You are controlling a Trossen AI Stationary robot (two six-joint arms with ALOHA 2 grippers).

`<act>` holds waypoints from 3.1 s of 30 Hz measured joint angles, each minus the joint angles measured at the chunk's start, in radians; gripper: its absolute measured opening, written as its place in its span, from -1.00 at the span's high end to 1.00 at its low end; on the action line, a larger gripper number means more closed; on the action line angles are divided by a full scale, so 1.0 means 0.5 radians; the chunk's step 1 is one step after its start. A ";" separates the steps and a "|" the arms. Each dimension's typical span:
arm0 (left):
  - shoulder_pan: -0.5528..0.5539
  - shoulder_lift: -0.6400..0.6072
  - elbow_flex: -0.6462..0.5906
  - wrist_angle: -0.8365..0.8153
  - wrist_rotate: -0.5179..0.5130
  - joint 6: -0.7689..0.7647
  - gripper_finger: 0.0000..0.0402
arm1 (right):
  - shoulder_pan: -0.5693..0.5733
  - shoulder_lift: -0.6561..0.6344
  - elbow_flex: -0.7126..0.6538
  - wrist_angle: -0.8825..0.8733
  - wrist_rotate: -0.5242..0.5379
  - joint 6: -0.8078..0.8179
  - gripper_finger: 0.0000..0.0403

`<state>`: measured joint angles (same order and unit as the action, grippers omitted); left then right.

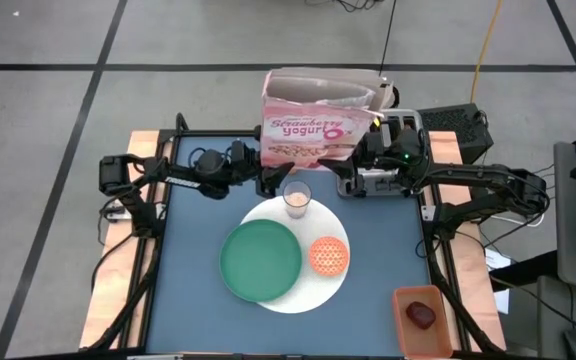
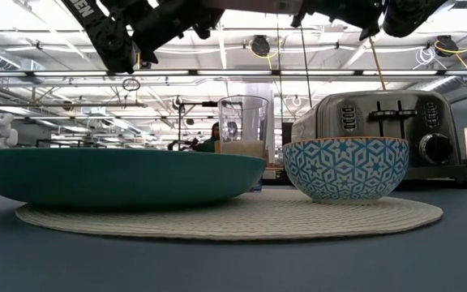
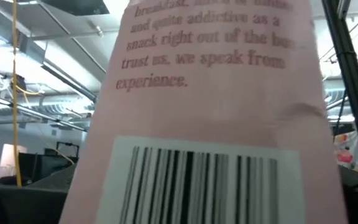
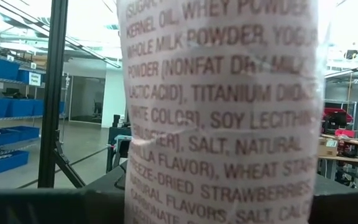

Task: Arrange a breakfast setting
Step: Pour the cereals from the cereal box into the orange bowl

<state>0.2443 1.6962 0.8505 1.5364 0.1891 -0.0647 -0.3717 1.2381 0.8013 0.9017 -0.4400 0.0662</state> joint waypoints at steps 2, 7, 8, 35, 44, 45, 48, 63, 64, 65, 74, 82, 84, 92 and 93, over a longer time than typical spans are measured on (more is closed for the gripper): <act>0.000 0.000 0.000 0.000 -0.006 0.044 -0.73 | 0.000 0.000 0.000 -0.001 0.003 0.000 0.03; 0.000 0.000 0.000 0.002 -0.007 0.068 -0.66 | 0.000 0.000 0.000 -0.002 0.003 0.000 0.03; 0.000 0.000 0.000 0.002 -0.007 0.068 -0.61 | 0.000 -0.001 0.000 -0.002 0.004 0.000 0.03; -0.001 0.000 0.000 0.020 -0.019 0.075 -0.17 | 0.000 0.000 0.000 -0.005 0.005 0.070 0.02; 0.001 0.000 -0.002 0.024 -0.008 0.082 -0.17 | 0.002 -0.002 0.000 -0.042 0.052 0.007 0.02; 0.001 0.000 -0.002 0.025 -0.016 0.064 -0.17 | 0.002 -0.003 0.000 -0.046 0.085 0.057 0.02; 0.005 0.000 -0.002 0.024 -0.038 0.028 -0.17 | 0.002 -0.003 0.002 -0.049 0.123 0.176 0.02; 0.007 0.000 -0.002 0.027 -0.015 0.074 -0.17 | 0.002 -0.002 0.002 -0.054 0.146 -0.001 -0.06; 0.007 0.000 -0.002 0.026 -0.022 0.076 -0.17 | 0.001 -0.002 0.002 -0.055 0.154 -0.006 -0.11; 0.007 0.000 -0.002 0.023 -0.028 0.075 -0.17 | 0.001 -0.001 0.002 -0.056 0.158 -0.010 -0.17; 0.029 -0.050 -0.007 0.023 -0.020 0.088 -0.17 | 0.000 -0.008 0.002 -0.121 0.156 -0.007 -0.59; 0.066 -0.213 -0.166 0.044 -0.016 0.079 -0.17 | -0.027 -0.164 0.001 -0.433 0.146 -0.002 -0.61; 0.075 -0.276 -0.226 0.059 -0.017 0.083 -0.17 | -0.042 -0.218 0.000 -0.525 0.147 -0.001 -0.62; 0.085 -0.568 -0.493 0.034 -0.013 0.048 -0.17 | -0.092 -0.405 0.000 -0.863 0.146 -0.001 -0.62; 0.085 -0.607 -0.522 0.008 -0.012 0.032 -0.17 | -0.094 -0.423 0.000 -0.892 0.146 0.000 -0.62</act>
<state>0.2871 1.3926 0.5896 1.5402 0.1830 -0.0488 -0.4186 1.0266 0.8013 0.4555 -0.3672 0.0662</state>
